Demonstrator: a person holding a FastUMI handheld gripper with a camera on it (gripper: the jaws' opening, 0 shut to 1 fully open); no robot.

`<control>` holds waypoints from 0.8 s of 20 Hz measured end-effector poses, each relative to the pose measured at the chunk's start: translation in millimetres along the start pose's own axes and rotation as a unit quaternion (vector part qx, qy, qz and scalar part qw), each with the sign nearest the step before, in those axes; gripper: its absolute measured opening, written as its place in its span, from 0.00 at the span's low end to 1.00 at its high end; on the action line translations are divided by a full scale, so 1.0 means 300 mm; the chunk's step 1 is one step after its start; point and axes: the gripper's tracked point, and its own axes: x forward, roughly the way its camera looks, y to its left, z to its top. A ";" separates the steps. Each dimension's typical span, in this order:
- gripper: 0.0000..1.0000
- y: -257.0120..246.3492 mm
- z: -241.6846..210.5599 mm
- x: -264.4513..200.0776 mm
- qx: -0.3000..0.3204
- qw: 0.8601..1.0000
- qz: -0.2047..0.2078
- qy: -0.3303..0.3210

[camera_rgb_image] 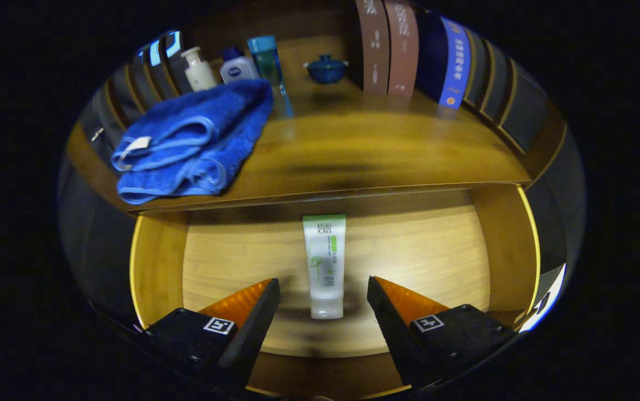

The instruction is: Pull open the drawer, take out the items inside it, and place them on the countertop above the cabinet.

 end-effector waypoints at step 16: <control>0.63 -0.009 -0.105 0.122 -0.035 0.991 -0.026 0.125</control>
